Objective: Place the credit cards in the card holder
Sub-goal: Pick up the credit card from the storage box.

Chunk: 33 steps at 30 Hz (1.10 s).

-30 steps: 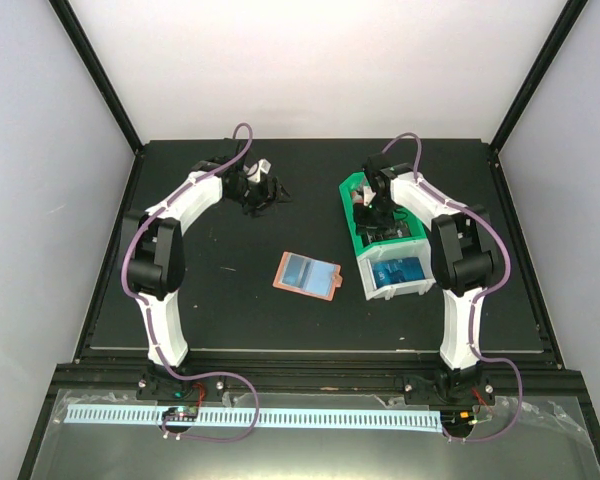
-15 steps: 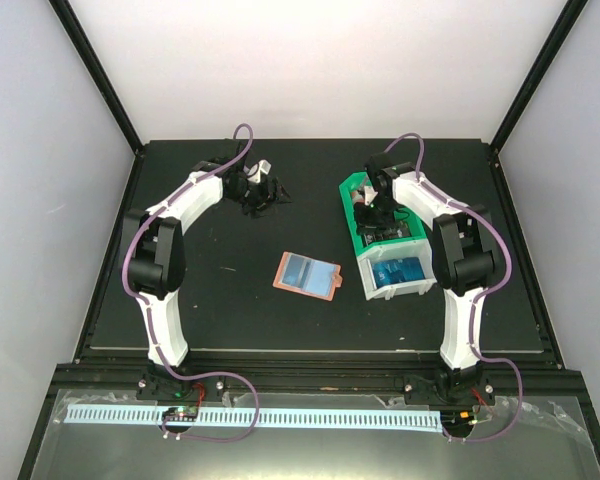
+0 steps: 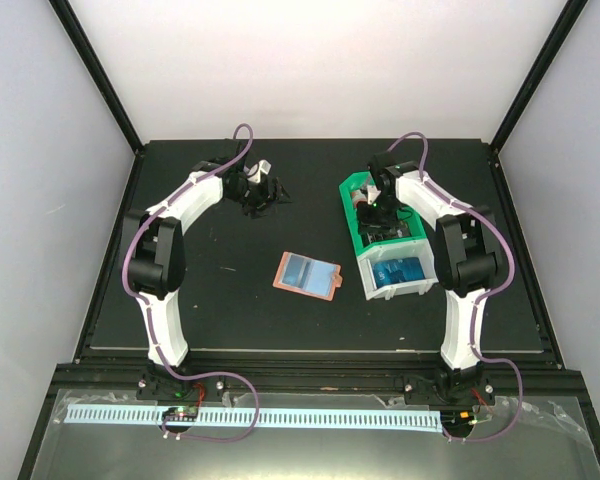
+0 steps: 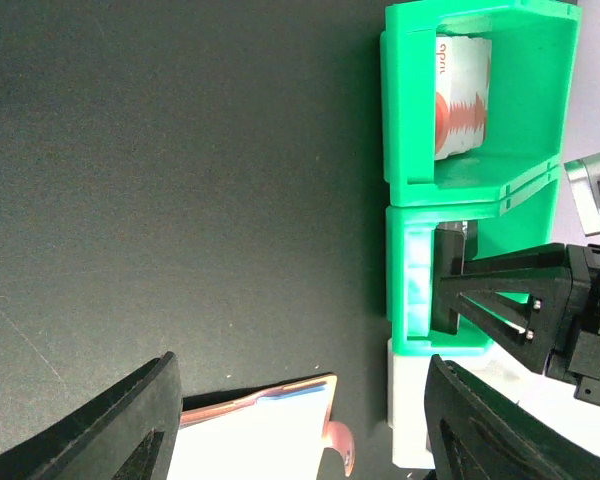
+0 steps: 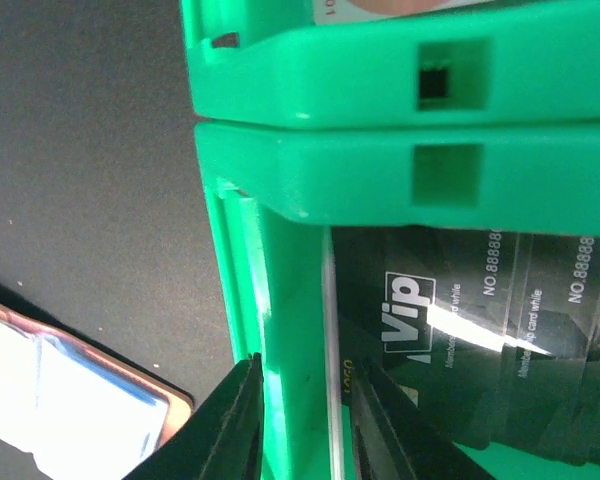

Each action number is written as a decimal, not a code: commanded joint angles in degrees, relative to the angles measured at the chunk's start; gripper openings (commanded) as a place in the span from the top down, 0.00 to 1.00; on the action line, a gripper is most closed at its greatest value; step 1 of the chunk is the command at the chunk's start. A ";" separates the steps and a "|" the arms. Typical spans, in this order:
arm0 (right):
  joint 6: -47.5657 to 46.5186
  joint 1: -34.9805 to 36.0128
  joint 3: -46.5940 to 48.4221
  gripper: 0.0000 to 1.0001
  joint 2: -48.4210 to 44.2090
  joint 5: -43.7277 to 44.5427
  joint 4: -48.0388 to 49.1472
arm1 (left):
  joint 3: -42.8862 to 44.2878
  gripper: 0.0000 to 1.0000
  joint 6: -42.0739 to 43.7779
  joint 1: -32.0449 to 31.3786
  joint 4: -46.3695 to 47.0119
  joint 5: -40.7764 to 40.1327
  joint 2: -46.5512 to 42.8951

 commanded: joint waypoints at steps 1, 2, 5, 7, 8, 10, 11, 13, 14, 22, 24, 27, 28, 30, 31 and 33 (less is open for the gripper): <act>-0.18 -0.23 -0.60 0.68 -1.46 1.37 1.12 | 0.24 0.32 0.24 0.17 -0.79 -0.04 0.70; -0.13 -0.28 -0.83 0.65 -1.22 1.40 1.75 | 0.23 0.32 0.24 0.09 -0.79 -0.03 0.70; 0.08 -0.20 -1.08 0.61 -0.07 1.08 2.90 | 0.23 0.32 0.39 0.09 -0.85 -0.14 0.62; 0.09 -0.16 -1.41 0.60 0.25 0.59 3.40 | 0.30 0.32 0.29 0.11 -0.82 -0.22 0.53; 0.15 -0.18 -1.60 0.60 0.15 0.42 3.61 | 0.24 0.32 0.30 0.05 -0.81 -0.21 0.48; 0.00 -0.16 -1.80 0.62 -0.10 0.19 3.83 | 0.26 0.32 0.30 0.04 -0.82 -0.27 0.41; -0.12 -0.16 -2.00 0.63 -0.21 0.18 3.84 | 0.28 0.32 0.30 0.04 -0.85 -0.32 0.36; -0.19 -0.18 -2.21 0.70 -0.29 0.21 3.72 | 0.24 0.32 0.20 0.04 -0.84 -0.30 0.35; -0.21 -0.20 -2.30 0.73 -0.32 0.22 3.70 | 0.28 0.32 0.10 0.01 -0.86 -0.34 0.40; -0.40 -0.13 -1.78 0.83 -1.91 -0.02 2.11 | 0.24 0.32 -0.04 -0.26 -0.82 -0.65 0.26; -0.43 -0.15 -1.50 0.83 -2.35 0.08 1.60 | 0.17 0.32 -0.06 -0.35 -0.79 -0.74 0.23; -0.52 -0.16 -1.42 0.83 -2.88 -0.18 1.02 | 0.09 0.32 -0.06 -0.44 -0.84 -0.90 0.11; -0.52 -0.21 -1.45 0.83 -2.98 -0.26 0.88 | 0.04 0.32 -0.07 -0.51 -0.86 -0.95 0.09; -0.46 -0.16 -1.50 0.84 -3.16 -0.43 0.74 | -0.19 0.32 -0.16 -0.53 -0.82 -0.98 0.13; -0.51 -0.16 -1.44 0.84 -3.23 -0.52 0.64 | -0.20 0.32 -0.14 -0.51 -0.82 -0.97 0.02; -0.38 -0.14 -1.42 0.84 -3.47 -0.61 0.51 | -0.29 0.32 -0.21 -0.60 -0.77 -1.02 -0.04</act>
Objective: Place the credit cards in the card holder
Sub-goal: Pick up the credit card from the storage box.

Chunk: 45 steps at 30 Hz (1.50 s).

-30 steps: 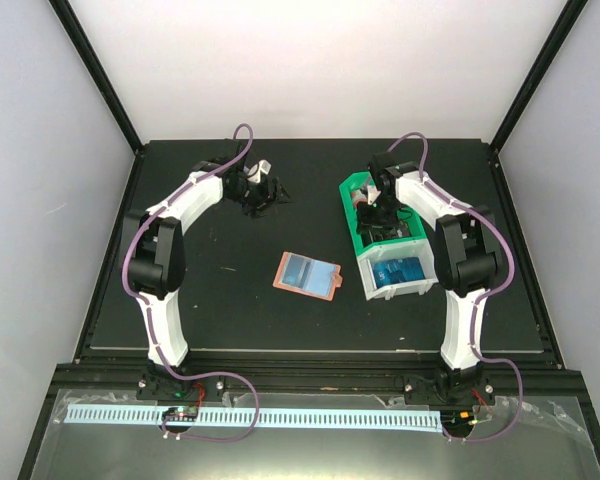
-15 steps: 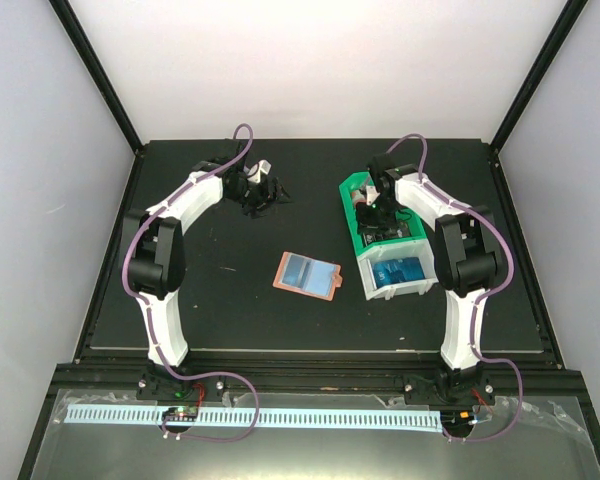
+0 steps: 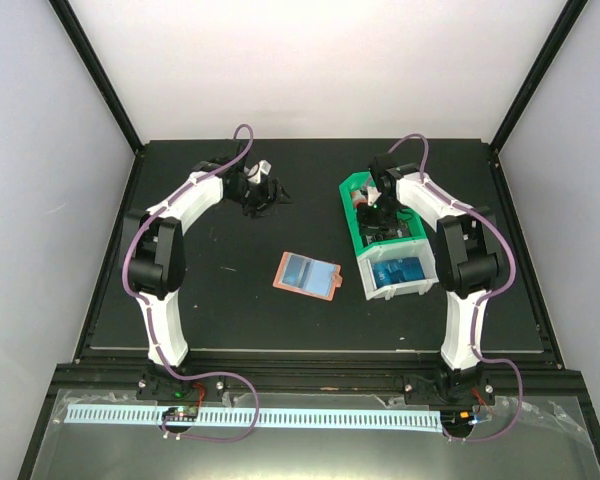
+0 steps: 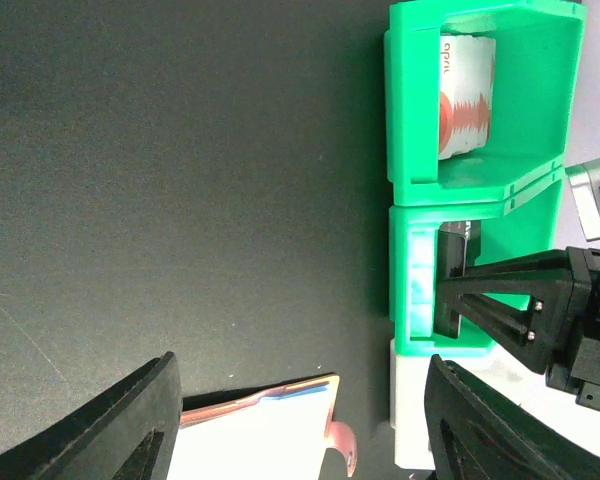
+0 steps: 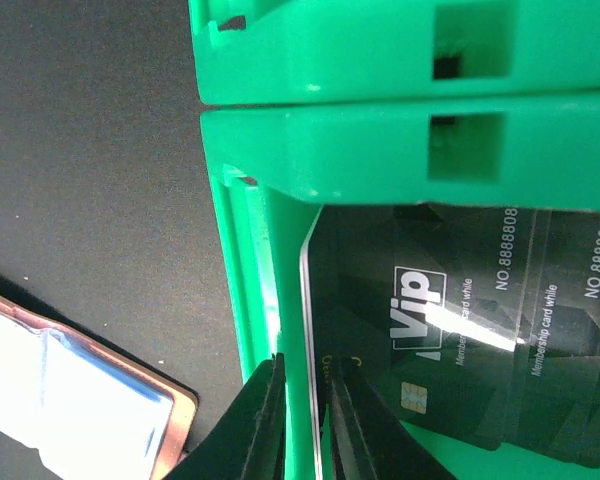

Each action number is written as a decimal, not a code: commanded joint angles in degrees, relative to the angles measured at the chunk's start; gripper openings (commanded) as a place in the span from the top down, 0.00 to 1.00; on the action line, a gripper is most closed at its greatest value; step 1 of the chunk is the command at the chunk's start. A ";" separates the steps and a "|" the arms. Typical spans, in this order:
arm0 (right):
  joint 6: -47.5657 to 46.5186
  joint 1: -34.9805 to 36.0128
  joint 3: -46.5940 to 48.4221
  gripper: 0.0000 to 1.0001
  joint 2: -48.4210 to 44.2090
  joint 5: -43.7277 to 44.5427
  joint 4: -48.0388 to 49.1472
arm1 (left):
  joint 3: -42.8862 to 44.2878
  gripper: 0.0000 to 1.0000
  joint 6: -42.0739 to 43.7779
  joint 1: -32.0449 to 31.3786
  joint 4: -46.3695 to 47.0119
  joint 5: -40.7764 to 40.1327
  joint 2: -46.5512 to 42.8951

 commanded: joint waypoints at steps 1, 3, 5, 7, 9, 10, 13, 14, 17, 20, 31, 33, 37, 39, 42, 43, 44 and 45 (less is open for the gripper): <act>-0.34 -0.13 0.36 0.84 -2.92 -0.06 -1.17 | -0.28 0.32 -0.17 -0.46 -0.65 -0.75 -0.12; -0.38 -0.18 0.50 0.84 -3.24 -0.56 -1.29 | -0.50 0.32 -0.23 -0.46 -0.53 -0.83 -0.22; -0.35 -0.12 0.48 0.87 -3.40 -1.00 -1.33 | -0.86 0.32 -0.30 -0.55 -0.40 -0.86 -0.42; -0.26 -0.18 0.50 0.91 -3.63 -1.37 -1.40 | -1.07 0.32 -0.35 -0.55 -0.20 -0.89 -0.50; -0.31 -0.23 0.47 0.92 -3.72 -1.68 -1.51 | -1.24 0.32 -0.39 -0.55 -0.13 -0.89 -0.60; -0.33 -0.20 0.46 0.92 -3.91 -1.77 -1.53 | -1.31 0.32 -0.39 -0.56 -0.06 -0.94 -0.69; -0.39 -0.21 0.53 0.93 -4.33 -2.00 -1.60 | -1.51 0.32 -0.46 -0.59 0.12 -0.99 -0.91; -0.46 -0.22 0.53 0.94 -4.34 -2.11 -1.61 | -1.59 0.32 -0.51 -0.58 0.06 -1.03 -0.96; -0.38 -0.22 0.69 0.95 -4.71 -1.90 -1.86 | -1.81 0.32 -0.38 -0.64 0.17 -0.98 -1.21; -0.18 -0.30 0.92 0.97 -5.59 -0.20 -2.46 | -1.78 0.31 0.04 -0.85 0.49 -0.39 -1.36; -0.40 -4.39 1.77 0.99 -12.23 -0.79 -4.42 | 1.06 0.22 0.98 -5.66 7.38 5.76 -1.26; -0.04 -5.64 1.25 0.99 -13.93 -3.17 -3.86 | 1.41 0.18 -1.28 -6.86 11.64 7.86 -0.91; 1.36 -8.26 -0.16 0.99 -17.56 -10.82 -1.81 | 1.93 0.10 -8.59 -8.99 23.70 12.37 0.70; 2.11 -9.45 -0.53 0.99 -19.08 -15.15 -0.93 | 3.17 0.06 -11.95 -10.04 28.57 13.85 1.69; 3.94 -10.61 -0.88 0.99 -20.99 -22.47 1.23 | 5.88 0.02 -16.33 -11.54 33.43 15.88 3.53; 4.79 -10.67 -1.12 0.99 -21.40 -24.86 2.38 | 6.86 0.02 -17.62 -12.06 34.32 16.38 4.21; 6.01 -10.68 -1.46 0.99 -21.76 -27.41 3.67 | 8.12 0.02 -19.05 -12.64 34.57 16.76 5.05; 7.28 -10.68 -2.00 0.99 -22.12 -29.71 5.17 | 9.50 0.02 -20.28 -13.08 34.64 17.37 5.92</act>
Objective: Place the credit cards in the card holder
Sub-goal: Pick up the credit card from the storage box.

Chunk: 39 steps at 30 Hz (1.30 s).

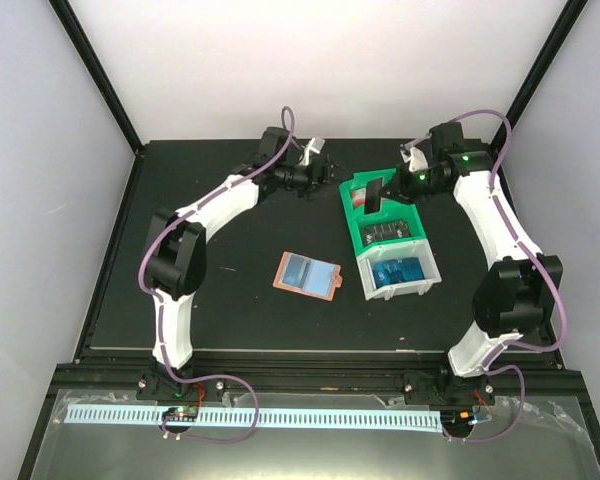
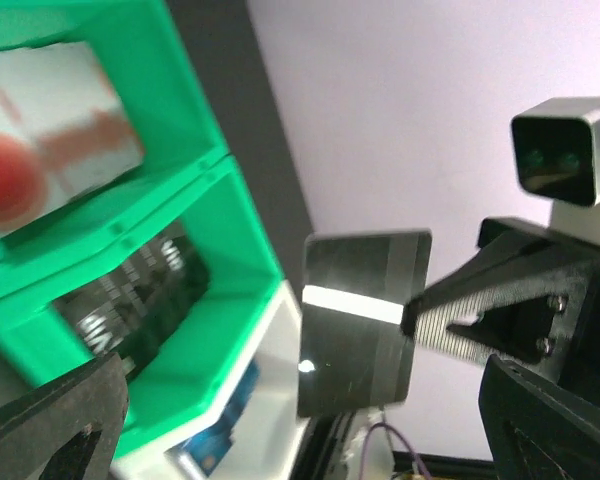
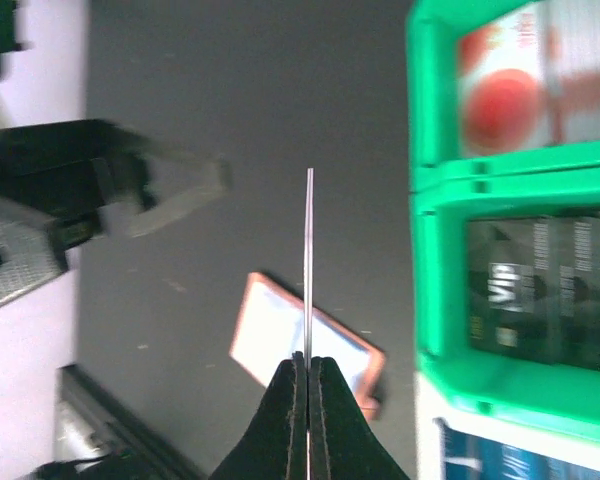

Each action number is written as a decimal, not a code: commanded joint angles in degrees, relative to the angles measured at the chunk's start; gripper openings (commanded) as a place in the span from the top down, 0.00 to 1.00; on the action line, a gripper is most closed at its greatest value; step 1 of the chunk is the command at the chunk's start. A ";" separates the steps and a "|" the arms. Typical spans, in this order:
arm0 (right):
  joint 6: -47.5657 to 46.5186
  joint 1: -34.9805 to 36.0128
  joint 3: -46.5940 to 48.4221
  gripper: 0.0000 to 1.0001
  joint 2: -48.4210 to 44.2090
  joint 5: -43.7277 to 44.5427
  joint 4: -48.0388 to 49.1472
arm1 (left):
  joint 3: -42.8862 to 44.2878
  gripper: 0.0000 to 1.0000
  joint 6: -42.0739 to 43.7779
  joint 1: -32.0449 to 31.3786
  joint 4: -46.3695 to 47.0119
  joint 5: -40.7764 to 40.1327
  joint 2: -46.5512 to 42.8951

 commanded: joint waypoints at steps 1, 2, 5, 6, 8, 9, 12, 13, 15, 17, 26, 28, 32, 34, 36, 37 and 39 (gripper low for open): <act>5.71 -0.21 -2.14 0.99 -2.44 -14.86 7.22 | 6.32 0.02 -8.96 -2.03 8.09 5.43 4.01; 7.03 -0.25 -2.87 0.99 -2.79 -17.14 8.93 | 7.07 0.03 -10.99 -2.32 9.24 6.55 4.76; 10.92 -0.21 -5.01 0.99 -3.93 -21.92 14.06 | 7.26 0.10 -20.05 -3.18 18.03 10.17 6.55; 11.79 -0.23 -5.37 0.99 -4.09 -22.82 15.17 | 7.14 0.14 -23.04 -3.36 20.42 11.19 7.01; 12.89 -0.26 -5.66 0.99 -4.10 -24.02 16.55 | 5.63 0.21 -27.73 -3.56 25.61 12.73 7.02; 13.41 -0.26 -5.81 0.99 -4.08 -24.48 17.04 | 4.35 0.24 -29.44 -3.55 27.88 12.99 6.74; 14.49 -0.42 -5.79 0.99 -4.14 -24.90 18.21 | -0.05 0.30 -32.31 -3.32 32.40 12.78 4.05; 14.86 -0.55 -6.03 0.99 -4.29 -24.86 18.56 | -1.25 0.31 -32.74 -3.10 33.06 12.58 3.29; 16.18 -1.12 -6.82 0.99 -4.63 -25.37 20.31 | -3.75 0.33 -33.68 -2.48 34.71 12.06 1.69; 17.60 -1.72 -7.86 0.99 -5.16 -26.03 22.48 | -5.89 0.33 -35.41 -1.89 37.62 11.93 0.51; 19.89 -2.12 -8.34 0.99 -4.99 -29.19 26.58 | -7.17 0.48 -39.27 -1.72 43.26 13.11 -0.05; 19.84 -2.11 -8.36 0.99 -4.91 -30.00 26.89 | -6.07 0.51 -39.78 -1.89 43.86 13.85 0.35; 19.48 -2.15 -8.36 0.99 -4.47 -30.83 26.83 | -5.03 0.66 -40.55 -2.33 44.81 14.63 1.06; 19.53 -2.09 -8.12 0.99 -4.57 -30.65 27.23 | -5.13 0.79 -40.56 -2.22 44.82 14.73 1.00; 20.02 -2.15 -8.09 0.95 -4.80 -30.37 28.12 | -5.25 0.90 -40.56 -1.97 45.22 14.74 0.71; 20.21 -2.18 -8.09 0.91 -4.85 -30.15 28.33 | -5.24 0.94 -40.69 -1.81 45.56 14.86 0.49; 20.61 -2.41 -8.36 0.80 -4.99 -29.59 28.81 | -5.43 0.98 -41.20 -1.46 46.58 14.72 -0.17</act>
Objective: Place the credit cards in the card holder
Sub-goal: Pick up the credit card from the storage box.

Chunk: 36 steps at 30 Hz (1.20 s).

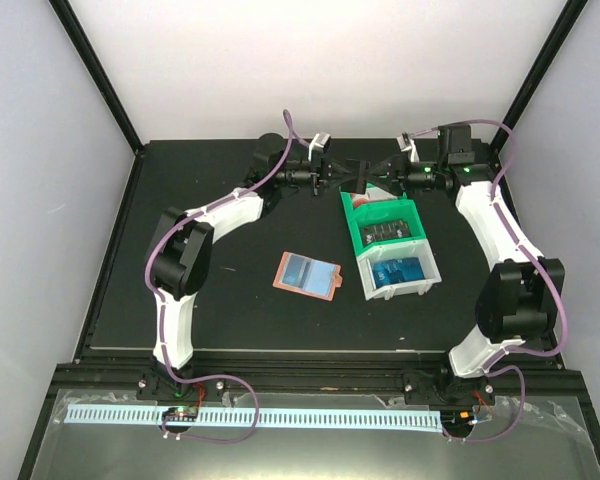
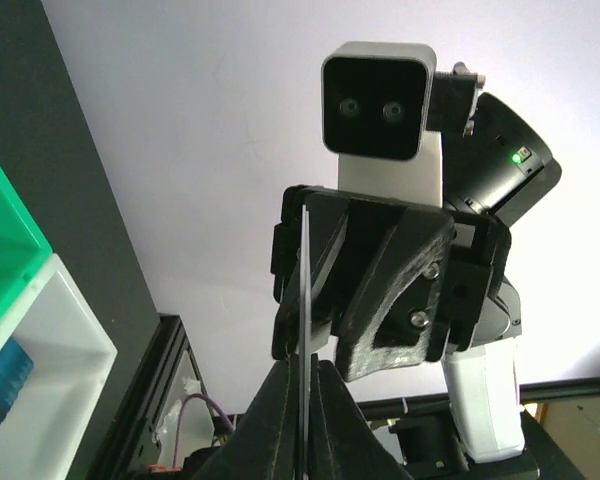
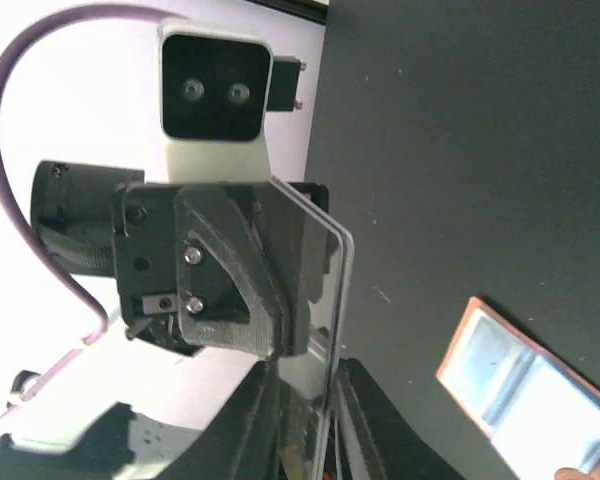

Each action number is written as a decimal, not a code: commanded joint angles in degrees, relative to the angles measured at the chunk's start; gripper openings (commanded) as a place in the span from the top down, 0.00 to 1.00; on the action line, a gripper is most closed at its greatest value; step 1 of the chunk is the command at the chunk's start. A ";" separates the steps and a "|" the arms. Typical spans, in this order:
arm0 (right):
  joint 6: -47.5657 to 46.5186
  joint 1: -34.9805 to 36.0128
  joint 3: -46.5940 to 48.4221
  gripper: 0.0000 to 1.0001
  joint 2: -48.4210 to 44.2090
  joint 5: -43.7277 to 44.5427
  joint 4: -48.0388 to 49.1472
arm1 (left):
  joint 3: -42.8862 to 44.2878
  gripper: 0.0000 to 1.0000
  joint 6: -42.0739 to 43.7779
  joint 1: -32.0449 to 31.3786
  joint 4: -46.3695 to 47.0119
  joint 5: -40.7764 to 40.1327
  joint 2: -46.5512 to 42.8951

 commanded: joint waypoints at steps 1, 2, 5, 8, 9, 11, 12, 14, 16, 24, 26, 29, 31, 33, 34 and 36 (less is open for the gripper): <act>1.02 -0.69 -0.37 0.75 -2.03 -1.41 4.36 | 1.42 0.98 -1.32 0.56 3.20 1.20 -2.50; 1.48 -0.81 -0.83 0.70 -2.21 -1.31 5.19 | 1.27 0.98 -2.25 0.80 4.20 1.19 -2.87; 3.66 -1.31 -2.69 0.61 -3.23 -1.24 8.97 | 0.79 0.98 -5.35 1.23 6.94 1.08 -4.23; 5.77 -1.25 -3.20 0.54 -3.44 -1.95 12.41 | 0.52 0.98 -7.50 1.36 8.59 0.90 -5.29; 6.48 -1.19 -3.20 0.53 -3.25 -2.57 13.52 | 0.56 0.98 -8.20 1.36 9.21 0.91 -5.52; 7.01 -0.90 -2.93 0.53 -2.82 -3.32 14.43 | 0.81 0.98 -9.97 1.32 11.28 1.06 -5.73; 7.20 -0.61 -2.66 0.53 -2.67 -3.56 14.64 | 0.93 0.98 -11.27 1.31 12.67 1.12 -5.61; 7.14 -0.14 -2.42 0.54 -2.33 -3.58 14.65 | 1.10 0.99 -14.66 1.35 16.79 1.01 -5.31; 7.80 -0.03 -2.85 0.56 -2.26 -3.49 15.47 | 1.39 0.98 -18.27 1.38 20.68 0.78 -4.78; 12.60 0.10 -6.04 0.61 -3.28 -4.32 22.41 | 3.32 0.98 -22.63 1.42 25.15 0.33 -4.54; 12.66 0.36 -5.70 0.61 -3.17 -4.33 22.19 | 3.82 0.98 -22.99 1.40 25.43 0.53 -4.50; 12.16 0.82 -4.93 0.64 -2.61 -3.86 20.75 | 4.27 0.99 -23.34 1.36 26.16 0.63 -4.43; 10.72 1.22 -3.70 0.69 -1.75 -3.33 17.53 | 4.53 0.98 -22.72 1.35 26.12 0.86 -4.50; 8.31 1.63 -1.85 0.74 -0.54 -2.58 13.02 | 4.60 0.98 -22.47 1.31 26.65 0.90 -4.48; 7.42 1.80 -0.83 0.77 0.05 -2.35 11.46 | 4.75 0.98 -22.25 1.31 26.88 0.96 -4.40; 6.68 2.11 0.29 0.81 1.16 -2.36 9.48 | 4.91 0.98 -21.67 1.31 27.13 1.07 -4.49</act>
